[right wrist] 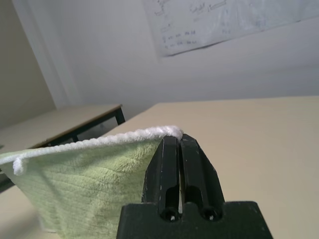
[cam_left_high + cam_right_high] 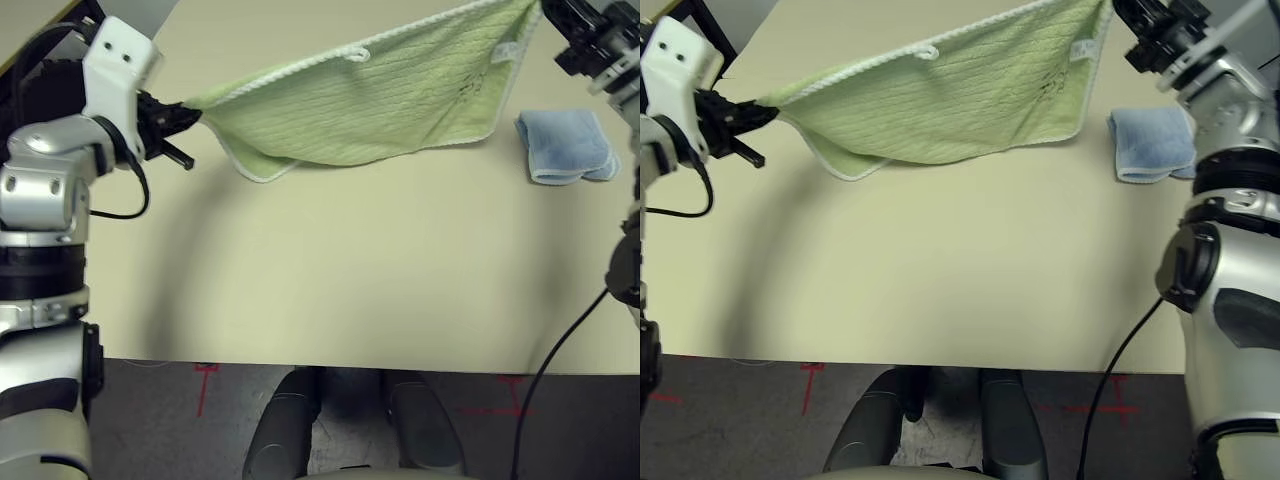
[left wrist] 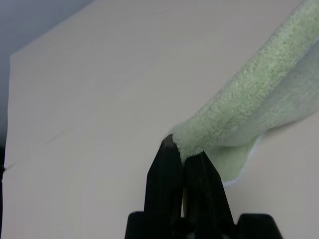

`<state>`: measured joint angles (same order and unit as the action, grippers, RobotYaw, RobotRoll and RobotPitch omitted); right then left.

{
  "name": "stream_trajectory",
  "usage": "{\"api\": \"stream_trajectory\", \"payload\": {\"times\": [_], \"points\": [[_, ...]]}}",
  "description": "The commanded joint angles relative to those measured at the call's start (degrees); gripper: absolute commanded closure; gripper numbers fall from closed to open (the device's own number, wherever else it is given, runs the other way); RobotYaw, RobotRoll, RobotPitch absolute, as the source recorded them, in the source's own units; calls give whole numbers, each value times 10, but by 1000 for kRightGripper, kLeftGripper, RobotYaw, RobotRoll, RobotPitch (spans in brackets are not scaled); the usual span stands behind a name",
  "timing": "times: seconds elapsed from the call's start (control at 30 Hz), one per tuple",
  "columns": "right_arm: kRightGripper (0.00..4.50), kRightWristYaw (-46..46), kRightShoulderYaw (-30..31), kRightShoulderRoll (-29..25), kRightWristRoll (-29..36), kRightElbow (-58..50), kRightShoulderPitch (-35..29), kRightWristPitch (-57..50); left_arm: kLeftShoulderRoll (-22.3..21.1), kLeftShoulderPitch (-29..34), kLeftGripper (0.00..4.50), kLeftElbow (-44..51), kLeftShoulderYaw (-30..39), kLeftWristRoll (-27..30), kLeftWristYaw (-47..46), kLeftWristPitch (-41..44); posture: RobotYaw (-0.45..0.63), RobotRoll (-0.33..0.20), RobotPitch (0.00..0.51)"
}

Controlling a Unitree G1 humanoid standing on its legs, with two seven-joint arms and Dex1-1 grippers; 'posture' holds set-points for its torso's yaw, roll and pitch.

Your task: Fold the towel and set it aside.

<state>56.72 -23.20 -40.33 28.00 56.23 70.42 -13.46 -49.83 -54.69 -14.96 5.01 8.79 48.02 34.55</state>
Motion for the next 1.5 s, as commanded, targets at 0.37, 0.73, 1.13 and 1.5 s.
{"api": "stream_trajectory", "payload": {"times": [0.37, 0.73, 1.13, 1.5], "points": [[4500, -172, 34, 41, -98, 111, 14, 171, 79, -98, 4470, -286, 50, -43, -264, -208, -50, 0, 275], [4500, -215, -41, 45, -56, 152, 59, 296, 126, -173, 4470, -412, 90, 15, -285, -464, -52, 0, 273], [4500, 128, 124, -27, -177, 125, -61, 158, -7, 132, 4470, -90, -18, 14, 0, -51, -47, 0, 280], [4500, 340, 281, -71, -303, 107, -69, 194, -121, 162, 4470, -47, -105, 22, 254, 4, -47, 0, 268]]}}
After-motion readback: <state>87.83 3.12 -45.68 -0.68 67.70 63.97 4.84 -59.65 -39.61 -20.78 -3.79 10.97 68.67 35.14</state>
